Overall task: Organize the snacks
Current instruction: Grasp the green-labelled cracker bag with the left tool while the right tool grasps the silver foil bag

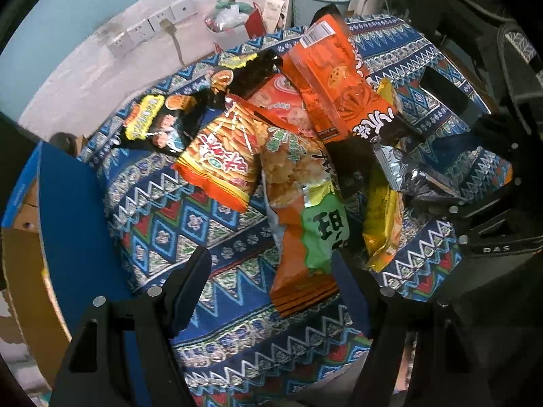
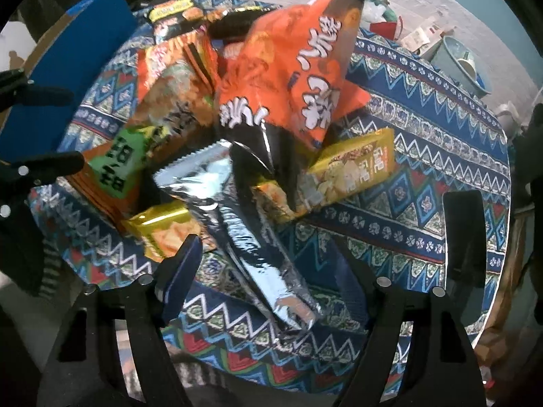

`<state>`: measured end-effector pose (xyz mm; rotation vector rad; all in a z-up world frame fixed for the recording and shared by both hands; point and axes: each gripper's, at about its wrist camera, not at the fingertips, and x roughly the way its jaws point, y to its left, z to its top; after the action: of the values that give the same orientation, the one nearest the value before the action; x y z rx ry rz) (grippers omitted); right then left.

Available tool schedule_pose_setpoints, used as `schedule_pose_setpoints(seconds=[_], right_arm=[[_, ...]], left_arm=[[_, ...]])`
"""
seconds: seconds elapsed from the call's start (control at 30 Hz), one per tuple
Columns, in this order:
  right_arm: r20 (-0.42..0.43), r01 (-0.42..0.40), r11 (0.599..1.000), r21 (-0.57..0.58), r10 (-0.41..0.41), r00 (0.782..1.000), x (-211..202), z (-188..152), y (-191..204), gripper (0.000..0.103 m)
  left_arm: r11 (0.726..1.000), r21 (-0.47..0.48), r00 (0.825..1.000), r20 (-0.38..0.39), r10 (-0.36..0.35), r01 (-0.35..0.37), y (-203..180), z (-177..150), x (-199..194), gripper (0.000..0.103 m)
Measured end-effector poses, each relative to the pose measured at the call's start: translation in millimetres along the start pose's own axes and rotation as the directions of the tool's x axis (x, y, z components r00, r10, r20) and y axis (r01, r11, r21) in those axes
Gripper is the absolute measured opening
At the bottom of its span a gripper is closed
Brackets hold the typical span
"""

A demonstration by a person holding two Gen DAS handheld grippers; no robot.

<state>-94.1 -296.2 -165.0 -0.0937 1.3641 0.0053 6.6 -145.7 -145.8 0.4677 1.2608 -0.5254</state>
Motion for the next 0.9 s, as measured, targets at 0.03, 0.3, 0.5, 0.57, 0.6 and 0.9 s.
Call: schedule_pose_setpoints(seconds=[0.03, 0.3, 0.5, 0.57, 0.6, 0.9], right_arm=[[-0.005, -0.002, 1.0, 0.0, 0.002, 1.0, 3, 0, 0, 0.074], [-0.037, 0.005, 0.999, -0.036, -0.006, 0.999, 20, -6, 9, 0.046], [-0.01, -0.017, 1.0, 0.002, 0.017, 1.0, 5, -16, 8, 0.033], [0.005, -0.025, 0.999, 0.021, 0.025, 1.0, 0, -19, 5, 0.031], [0.012, -0.029, 0.999, 0.029, 0.029, 1.0, -1, -20, 5, 0.031], [0.034, -0.055, 0.994, 0.091, 0.052, 0.998, -5, -30, -11, 0.031]], left_arm=[[1.0, -0.009, 1.0, -0.004, -0.012, 0.012, 1, 1, 1, 0.075], [0.999, -0.041, 0.999, -0.011, -0.035, 0.034, -1, 13, 11, 0.075], [0.997, -0.059, 0.999, -0.028, -0.046, 0.044, -4, 26, 25, 0.075], [0.997, -0.064, 0.998, -0.035, -0.048, 0.046, -5, 28, 29, 0.076], [0.997, -0.068, 0.998, -0.041, -0.05, 0.047, -5, 30, 32, 0.076], [0.996, -0.079, 0.995, -0.097, -0.039, 0.031, -14, 39, 62, 0.079]])
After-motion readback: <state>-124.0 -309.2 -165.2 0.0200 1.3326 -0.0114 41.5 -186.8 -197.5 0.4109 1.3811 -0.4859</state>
